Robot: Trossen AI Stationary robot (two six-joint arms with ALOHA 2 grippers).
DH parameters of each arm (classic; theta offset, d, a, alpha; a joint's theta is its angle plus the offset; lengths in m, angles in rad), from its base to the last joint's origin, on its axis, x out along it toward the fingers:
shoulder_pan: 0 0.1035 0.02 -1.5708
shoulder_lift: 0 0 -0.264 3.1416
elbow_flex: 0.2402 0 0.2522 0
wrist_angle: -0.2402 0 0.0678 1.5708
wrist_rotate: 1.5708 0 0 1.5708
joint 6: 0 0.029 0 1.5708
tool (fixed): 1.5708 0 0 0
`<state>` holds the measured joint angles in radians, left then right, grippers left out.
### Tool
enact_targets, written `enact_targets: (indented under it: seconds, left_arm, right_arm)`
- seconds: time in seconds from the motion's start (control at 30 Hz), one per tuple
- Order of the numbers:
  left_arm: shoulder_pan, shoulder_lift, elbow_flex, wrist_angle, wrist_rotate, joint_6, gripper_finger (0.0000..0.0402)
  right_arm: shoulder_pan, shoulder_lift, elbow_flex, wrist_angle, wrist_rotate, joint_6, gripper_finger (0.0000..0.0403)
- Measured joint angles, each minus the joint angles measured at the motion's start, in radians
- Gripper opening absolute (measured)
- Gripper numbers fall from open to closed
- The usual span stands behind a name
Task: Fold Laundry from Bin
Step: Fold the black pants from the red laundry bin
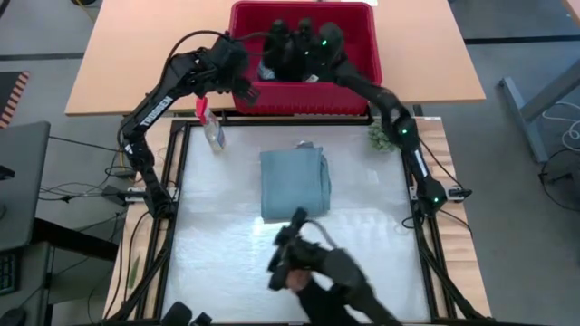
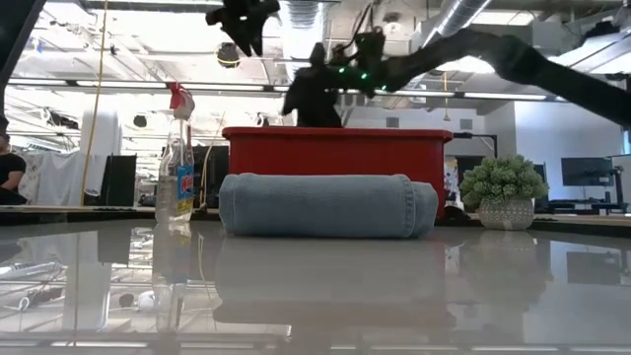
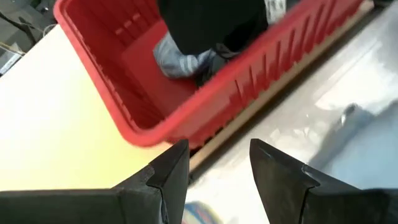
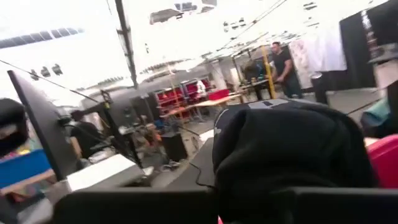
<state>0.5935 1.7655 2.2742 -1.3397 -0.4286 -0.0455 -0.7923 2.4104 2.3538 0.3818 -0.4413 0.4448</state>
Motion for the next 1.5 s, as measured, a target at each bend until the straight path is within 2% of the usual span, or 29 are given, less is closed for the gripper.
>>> enact_targets:
  seconds: [0.13, 0.27, 0.37, 0.47, 0.53, 0.6, 0.63, 0.8, 0.93, 1.03, 1.17, 1.37, 1.5]
  left_arm:
    - [-0.037, -0.012, 0.0, -0.054, -0.043, -0.029, 0.0157]
    - [-0.072, -0.014, 0.0, -0.061, -0.087, -0.042, 0.0157]
    - [-0.085, -0.014, 0.0, -0.055, -0.102, -0.041, 0.0157]
    - [-0.094, -0.016, -0.02, -0.018, -0.107, -0.039, 0.0157]
    - [-0.096, -0.015, -0.034, -0.003, -0.107, -0.038, 0.0157]
    - [-0.096, -0.015, -0.041, 0.006, -0.104, -0.041, 0.0157]
    - [-0.096, -0.015, -0.046, 0.009, -0.103, -0.045, 0.0157]
    - [-0.117, -0.014, -0.111, 0.051, -0.1, -0.077, 0.0157]
    - [-0.137, -0.016, -0.167, 0.101, -0.069, -0.091, 0.0157]
    - [-0.151, -0.012, -0.206, 0.146, -0.03, -0.098, 0.0157]
    - [-0.166, -0.015, -0.243, 0.232, 0.011, -0.105, 0.0157]
    - [-0.172, -0.014, -0.249, 0.282, 0.057, -0.125, 0.0157]
    - [-0.172, -0.014, -0.249, 0.282, 0.059, -0.139, 0.0157]
  right_arm:
    - [0.037, 0.048, 0.0, 0.006, -0.002, 0.063, 0.008]
    - [0.037, 0.048, 0.002, -0.17, -0.053, 0.076, 0.0151]
    - [0.001, 0.045, 0.002, -0.296, -0.152, 0.08, 0.0219]
    - [-0.044, 0.041, 0.001, -0.305, -0.307, 0.109, 0.0282]
    - [-0.073, 0.024, 0.001, -0.303, -0.367, 0.148, 0.0315]
    - [-0.106, -0.002, 0.002, -0.332, -0.366, 0.175, 0.0338]
    - [-0.125, -0.014, 0.002, -0.368, -0.33, 0.195, 0.0346]
    - [-0.224, -0.036, 0.003, -0.588, -0.063, 0.174, 0.0354]
    - [-0.265, -0.036, -0.029, -0.784, 0.18, 0.026, 0.0343]
    - [-0.278, -0.033, -0.06, -0.837, 0.277, -0.05, 0.0337]
    - [-0.297, -0.018, -0.094, -0.812, 0.267, -0.028, 0.0333]
    - [-0.325, 0.135, -0.092, -0.825, 0.059, 0.11, 0.0333]
    - [-0.328, 0.184, -0.047, -0.86, 0.012, 0.137, 0.0331]
